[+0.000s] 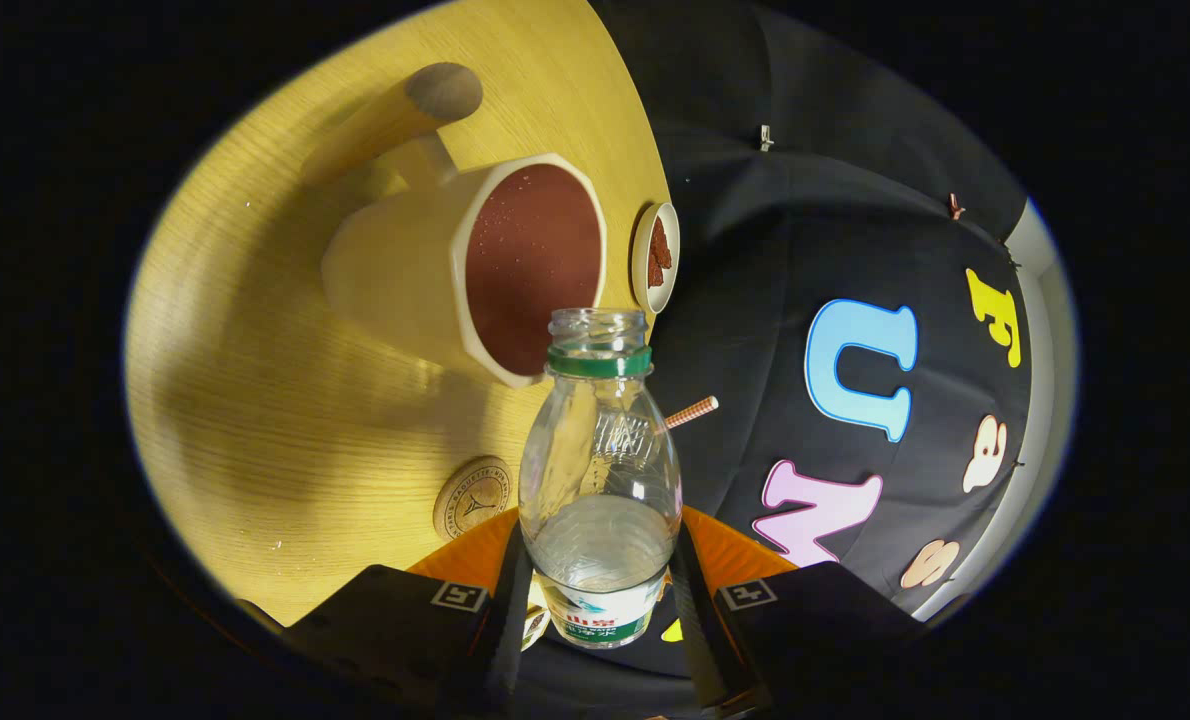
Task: Take the bottle from table, then pour the juice into the cup, finally place the bottle on the coaster
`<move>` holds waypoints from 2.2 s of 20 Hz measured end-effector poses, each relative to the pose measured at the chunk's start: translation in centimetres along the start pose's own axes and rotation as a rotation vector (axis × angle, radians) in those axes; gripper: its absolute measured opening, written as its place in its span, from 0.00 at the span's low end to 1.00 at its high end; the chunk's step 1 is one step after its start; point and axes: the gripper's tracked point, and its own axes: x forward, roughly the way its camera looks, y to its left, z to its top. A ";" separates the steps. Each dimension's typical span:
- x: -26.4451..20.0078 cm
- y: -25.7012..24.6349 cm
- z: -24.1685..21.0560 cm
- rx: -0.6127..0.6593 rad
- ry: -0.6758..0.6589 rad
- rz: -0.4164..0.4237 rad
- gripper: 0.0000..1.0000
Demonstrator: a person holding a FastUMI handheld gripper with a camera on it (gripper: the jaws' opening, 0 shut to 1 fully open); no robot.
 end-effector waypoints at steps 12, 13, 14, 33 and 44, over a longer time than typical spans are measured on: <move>0.1 0.2 -0.4 -0.045 0.007 0.008 0.69; 0.1 0.2 -0.4 -0.052 0.006 0.006 0.68; 0.0 0.1 -0.3 -0.064 0.004 0.002 0.68; 0.4 -0.9 0.4 -0.201 -0.015 -0.003 0.68; 0.4 -1.6 0.8 -0.307 -0.036 -0.005 0.68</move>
